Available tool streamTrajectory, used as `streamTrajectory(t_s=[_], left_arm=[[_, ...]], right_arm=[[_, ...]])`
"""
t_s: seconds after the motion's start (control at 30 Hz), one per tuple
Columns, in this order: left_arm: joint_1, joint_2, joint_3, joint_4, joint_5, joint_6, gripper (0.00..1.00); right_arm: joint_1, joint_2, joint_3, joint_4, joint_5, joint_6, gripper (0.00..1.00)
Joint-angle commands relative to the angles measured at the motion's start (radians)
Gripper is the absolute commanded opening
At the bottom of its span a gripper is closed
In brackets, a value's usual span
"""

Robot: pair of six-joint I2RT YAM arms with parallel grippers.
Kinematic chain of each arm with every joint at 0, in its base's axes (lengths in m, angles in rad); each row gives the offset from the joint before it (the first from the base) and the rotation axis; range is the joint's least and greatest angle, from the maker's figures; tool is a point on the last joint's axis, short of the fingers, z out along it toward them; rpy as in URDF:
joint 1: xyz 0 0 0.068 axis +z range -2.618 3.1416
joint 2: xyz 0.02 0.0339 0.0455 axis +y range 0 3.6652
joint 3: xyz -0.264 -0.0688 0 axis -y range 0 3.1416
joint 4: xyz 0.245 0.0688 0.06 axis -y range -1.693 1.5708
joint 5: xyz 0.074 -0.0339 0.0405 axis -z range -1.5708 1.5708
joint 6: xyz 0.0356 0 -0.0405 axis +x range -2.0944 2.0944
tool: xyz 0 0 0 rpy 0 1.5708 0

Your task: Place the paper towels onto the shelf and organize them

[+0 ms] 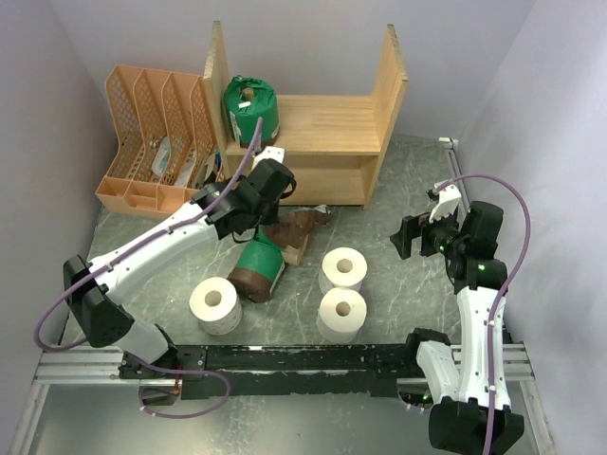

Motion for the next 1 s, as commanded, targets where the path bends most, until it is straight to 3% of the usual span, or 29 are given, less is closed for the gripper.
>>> streamTrajectory(t_s=[0.0, 0.3, 0.6, 0.63, 0.7, 0.83, 0.97], left_arm=[[0.041, -0.041, 0.058, -0.168, -0.244, -0.035, 0.17], [0.224, -0.109, -0.057, -0.201, -0.191, -0.05, 0.27], [0.31, -0.103, -0.1, -0.181, -0.148, -0.03, 0.49], [0.318, -0.103, -0.103, -0.185, -0.152, -0.03, 0.53], [0.341, -0.104, -0.107, -0.188, -0.143, -0.02, 0.98], [0.354, -0.135, -0.086, -0.189, -0.097, -0.014, 0.99], [0.354, -0.266, -0.027, -0.131, 0.006, 0.031, 0.99]], right_arm=[[0.001, -0.004, 0.005, -0.004, -0.014, -0.01, 1.0], [0.002, 0.0, 0.005, -0.004, -0.018, -0.011, 1.0], [0.002, 0.003, 0.005, -0.002, -0.014, -0.009, 1.0], [0.002, 0.003, 0.005, -0.002, -0.015, -0.009, 1.0], [0.002, 0.003, 0.005, -0.002, -0.015, -0.01, 1.0], [0.001, 0.005, 0.004, -0.002, -0.016, -0.009, 1.0], [0.002, 0.008, 0.003, -0.002, -0.016, -0.01, 1.0]])
